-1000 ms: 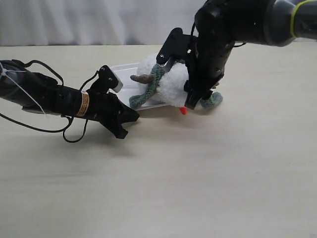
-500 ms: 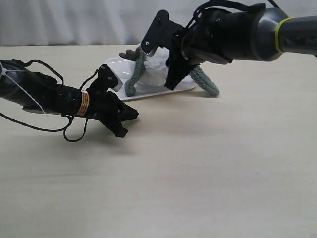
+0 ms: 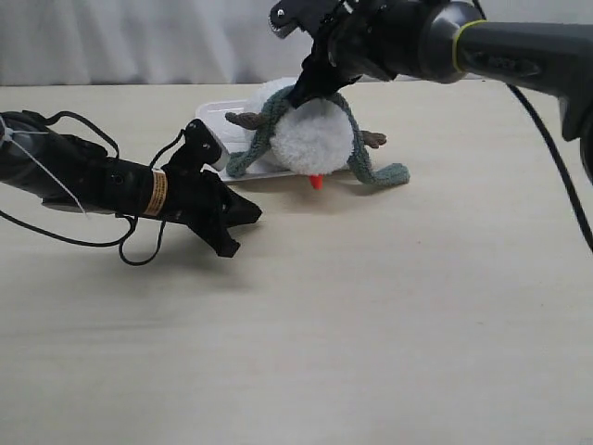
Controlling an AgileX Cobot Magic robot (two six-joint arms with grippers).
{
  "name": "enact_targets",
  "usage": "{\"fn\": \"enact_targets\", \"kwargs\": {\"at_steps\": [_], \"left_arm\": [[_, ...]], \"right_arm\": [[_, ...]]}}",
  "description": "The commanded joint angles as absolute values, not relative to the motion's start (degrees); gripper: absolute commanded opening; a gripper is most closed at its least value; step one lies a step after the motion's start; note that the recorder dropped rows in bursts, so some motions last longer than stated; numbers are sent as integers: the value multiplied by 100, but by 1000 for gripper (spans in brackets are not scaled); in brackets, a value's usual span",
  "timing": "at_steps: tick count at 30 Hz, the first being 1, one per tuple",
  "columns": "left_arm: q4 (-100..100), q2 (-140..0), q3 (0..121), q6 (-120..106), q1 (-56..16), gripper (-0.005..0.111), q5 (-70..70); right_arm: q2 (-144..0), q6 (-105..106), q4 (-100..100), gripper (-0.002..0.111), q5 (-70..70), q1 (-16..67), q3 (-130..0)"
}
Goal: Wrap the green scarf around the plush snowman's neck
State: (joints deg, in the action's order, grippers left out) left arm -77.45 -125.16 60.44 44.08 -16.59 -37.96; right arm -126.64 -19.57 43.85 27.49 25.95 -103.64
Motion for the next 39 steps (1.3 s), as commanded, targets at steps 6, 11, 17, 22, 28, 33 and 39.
{"fn": "enact_targets", "kwargs": {"at_steps": [6,11,17,22,28,33,39], "left_arm": [[-7894,-12137,6077,4576,-1656,0,-3840],[-7890,-11983,6077,4628,-1571,0,-3844],[-7403,-11983,6077,4102,-1570,8,-3357],[-7077,-12031,6077,3038,-1581,32,-3812],[-5733,-12358,6077,1558,-1602,34,-3856],[-5355,-12450,6077,1136,-1602,34,-3867],[-5316,-12463,6077,1045,-1602,41,-3957]], "right_arm": [[-11233,2164,-772,41,3642,1357,-9133],[-11014,4563,-2852,52,2908,1008,-7703],[-11466,5394,-2896,61,2438,1204,-7429],[-11832,5561,-2909,61,2171,1283,-7429],[-12071,6233,-3172,54,2048,1418,-7429],[-12034,7340,-4567,54,1876,1416,-7539],[-12025,8275,-6182,54,1806,1416,-7822]]}}
